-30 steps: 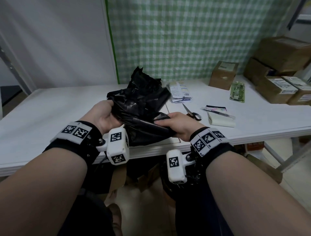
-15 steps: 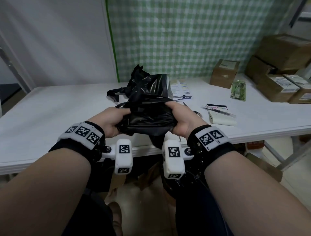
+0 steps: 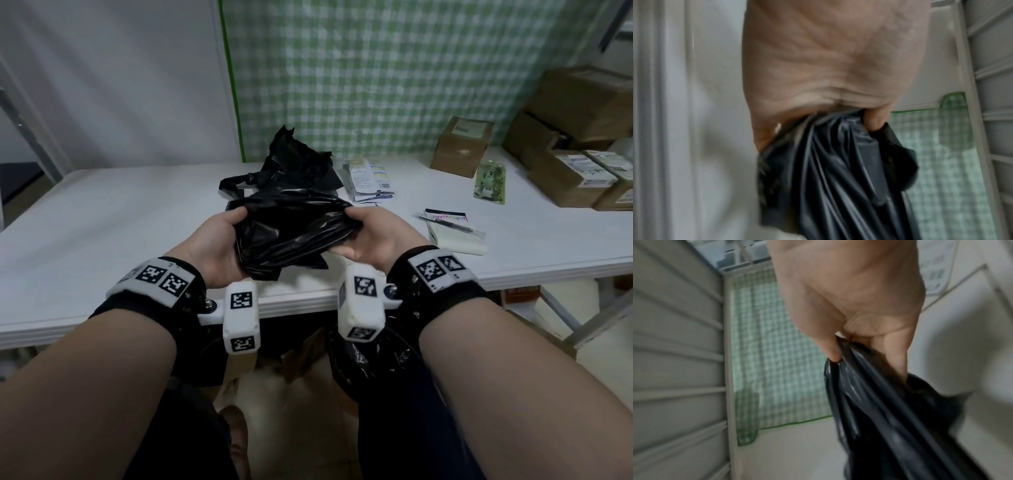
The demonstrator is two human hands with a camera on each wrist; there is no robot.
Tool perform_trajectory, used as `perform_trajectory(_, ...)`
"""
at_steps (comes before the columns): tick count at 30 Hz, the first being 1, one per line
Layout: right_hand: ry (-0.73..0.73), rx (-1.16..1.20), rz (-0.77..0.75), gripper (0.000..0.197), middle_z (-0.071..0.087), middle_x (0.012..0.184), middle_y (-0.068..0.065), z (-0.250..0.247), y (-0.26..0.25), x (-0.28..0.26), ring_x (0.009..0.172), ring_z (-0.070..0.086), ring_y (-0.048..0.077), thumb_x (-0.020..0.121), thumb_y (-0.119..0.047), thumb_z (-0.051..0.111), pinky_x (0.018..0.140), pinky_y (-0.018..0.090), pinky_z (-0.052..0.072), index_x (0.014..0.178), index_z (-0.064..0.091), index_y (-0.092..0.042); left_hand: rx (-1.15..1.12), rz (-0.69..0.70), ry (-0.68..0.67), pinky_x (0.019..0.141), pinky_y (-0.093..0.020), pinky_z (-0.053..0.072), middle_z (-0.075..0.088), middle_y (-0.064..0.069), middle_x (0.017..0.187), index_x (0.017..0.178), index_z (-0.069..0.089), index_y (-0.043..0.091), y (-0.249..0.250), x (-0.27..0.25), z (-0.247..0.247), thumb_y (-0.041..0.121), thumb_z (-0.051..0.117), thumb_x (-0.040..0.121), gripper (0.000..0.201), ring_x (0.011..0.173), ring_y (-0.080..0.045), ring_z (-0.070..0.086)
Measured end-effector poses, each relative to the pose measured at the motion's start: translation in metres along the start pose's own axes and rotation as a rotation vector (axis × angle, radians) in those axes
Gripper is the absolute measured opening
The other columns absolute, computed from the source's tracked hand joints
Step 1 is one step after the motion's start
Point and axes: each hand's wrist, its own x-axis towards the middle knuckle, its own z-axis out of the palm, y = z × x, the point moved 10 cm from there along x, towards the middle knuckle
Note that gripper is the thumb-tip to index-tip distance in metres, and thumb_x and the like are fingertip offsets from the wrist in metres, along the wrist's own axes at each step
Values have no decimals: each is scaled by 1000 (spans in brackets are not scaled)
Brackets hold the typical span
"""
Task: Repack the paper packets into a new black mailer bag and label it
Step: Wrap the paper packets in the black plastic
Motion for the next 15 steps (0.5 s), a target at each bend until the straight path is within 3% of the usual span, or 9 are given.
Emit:
perform_trajectory(2,-39,137,-5,30,68,73,6,7,-3,0,60,69,19,100,-14,34,56,30,58,87,60,-7,32,-37,-37,78,-45,50,72,-5,72,76,73,13,-8,-1,-1,37,31,97,54,64,-23,70)
perform_trajectory(4,-60,150,-34,29,69,79,7,15,-7,-1,65,69,21,97,-13,36,65,30,58,87,62,-6,126,-99,-24,75,-37,50,71,-5,79,76,72,13,-17,-1,-6,32,35,96,46,69,-20,68)
perform_trajectory(7,111,-146,-147,20,66,80,6,2,-17,3,75,64,23,91,-14,45,81,35,54,87,63,-10,455,-66,172,78,-30,44,62,-7,102,102,61,14,-6,2,-29,17,50,91,16,81,-17,58)
perform_trajectory(9,214,-464,-237,14,63,79,2,-2,-29,6,80,61,21,89,-17,50,82,34,52,80,61,-16,595,115,266,87,-31,38,51,-5,123,131,47,20,20,5,-34,9,62,84,50,105,-19,52)
perform_trajectory(11,203,-692,-314,16,60,81,1,10,-36,5,83,58,19,90,-17,52,77,32,49,76,57,-19,708,300,172,91,-29,33,40,2,130,139,38,31,41,0,-8,11,70,79,70,120,-14,39)
perform_trajectory(13,106,-708,-327,12,64,87,6,28,-33,3,84,60,20,90,-12,52,78,32,49,87,63,-13,854,387,27,89,-25,36,39,9,130,136,40,35,46,-4,23,14,74,76,72,122,-7,35)
perform_trajectory(15,-14,-664,-316,15,65,93,7,46,-26,2,87,62,21,89,-11,55,80,33,50,102,62,-10,981,416,-9,88,-25,46,53,5,126,130,50,29,45,-1,36,13,74,75,62,118,-12,50)
